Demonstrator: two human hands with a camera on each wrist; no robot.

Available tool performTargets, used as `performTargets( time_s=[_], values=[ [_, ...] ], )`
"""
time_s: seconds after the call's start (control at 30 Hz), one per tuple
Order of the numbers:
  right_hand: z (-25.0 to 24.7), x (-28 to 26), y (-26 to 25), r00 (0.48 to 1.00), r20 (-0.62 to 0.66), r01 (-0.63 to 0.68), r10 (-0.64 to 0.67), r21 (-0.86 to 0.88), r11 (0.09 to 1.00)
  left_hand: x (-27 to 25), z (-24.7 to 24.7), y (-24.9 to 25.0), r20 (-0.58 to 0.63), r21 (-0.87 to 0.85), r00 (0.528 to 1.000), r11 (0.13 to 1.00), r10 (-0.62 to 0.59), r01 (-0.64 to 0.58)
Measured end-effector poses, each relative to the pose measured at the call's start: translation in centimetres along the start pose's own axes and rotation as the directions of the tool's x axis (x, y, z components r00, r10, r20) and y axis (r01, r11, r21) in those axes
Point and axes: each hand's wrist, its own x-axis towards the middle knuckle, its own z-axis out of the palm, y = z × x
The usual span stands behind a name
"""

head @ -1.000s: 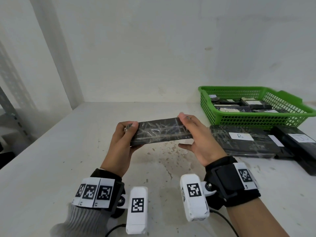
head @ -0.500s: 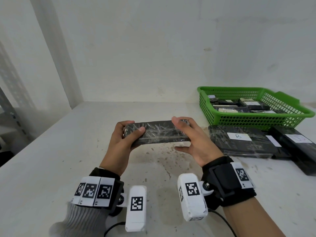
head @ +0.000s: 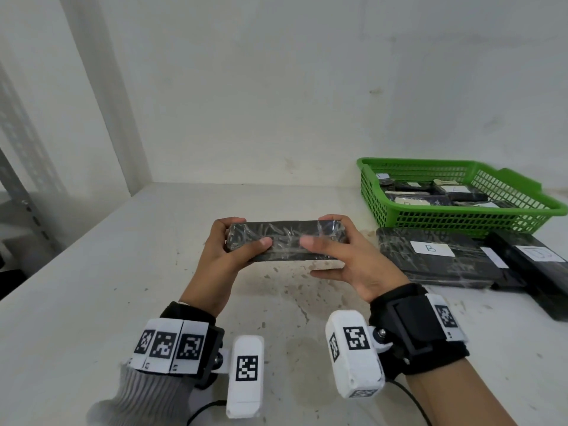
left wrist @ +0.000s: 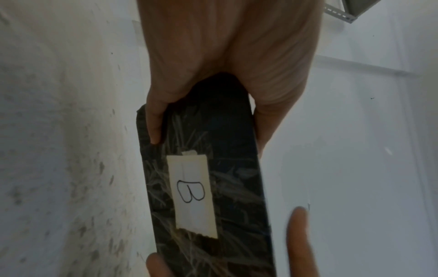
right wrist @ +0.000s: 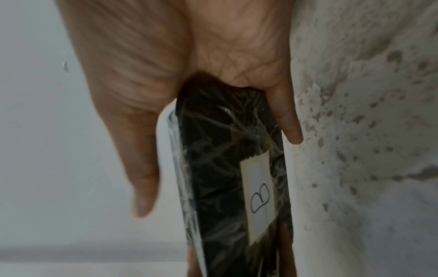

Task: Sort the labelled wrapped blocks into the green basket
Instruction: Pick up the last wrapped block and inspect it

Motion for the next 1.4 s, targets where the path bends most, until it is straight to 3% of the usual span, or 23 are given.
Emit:
performTargets(
  time_s=[0.17, 0.33, 0.5, 0.57, 0.7, 0.8, 1.03, 1.17, 1.4],
  values=[
    [-0.3, 0.5, 0.3, 1.000, 0.009, 0.016, -0.016, 0.025, 1.000, 0.0, -0.3, 0.1, 0.094, -0.063, 0.995, 0.998, -0.014, 0.020],
    [-0.7, 0.5, 0.4, 0.999, 0.041, 0.024, -0.022, -0.027, 0.999, 0.2, -0.5, -0.3, 0.089, -0.050, 0.995, 0.998, 0.035, -0.030],
    [-0.7, 0.3, -0.4, 0.997, 0.053, -0.057, 0.050, 0.132, 0.990, 0.1, -0.6, 0.1, 0.110, -0.083, 0.985, 0.989, 0.135, -0.126],
    [-0.6, 0.5, -0.2, 0.999, 0.017, -0.035, 0.033, 0.149, 0.988, 0.1, -0.6, 0.2, 0.112, -0.108, 0.987, 0.989, 0.117, -0.105],
    [-0.6, 0.4, 0.1, 0.983, -0.024, 0.182, -0.181, 0.170, 0.968, 0.5, -0.6, 0.0, 0.000, -0.159, 0.999, 0.986, -0.046, 0.045],
    [-0.8, 0.2, -0.2, 0.975, -0.006, 0.221, -0.223, 0.152, 0.963, 0.7, -0.9, 0.1, 0.038, -0.185, 0.986, 0.969, -0.162, 0.166],
    [-1.1, 0.9, -0.1, 0.991, -0.023, 0.134, -0.135, 0.340, 0.931, 0.5, -1.0, 0.5, -0.050, -0.158, 0.999, 0.987, -0.010, 0.002],
    [-1.6, 1.3, 0.2, 0.990, -0.014, 0.141, -0.143, 0.287, 0.948, 0.0, -0.7, 1.1, 0.042, -0.132, 0.998, 0.990, -0.035, 0.040],
    [-1.1, 1.2, 0.4, 0.992, -0.037, 0.130, -0.125, 0.222, 0.966, 0.1, -0.3, 1.0, -0.007, -0.065, 0.998, 0.996, -0.060, 0.060]
  ],
)
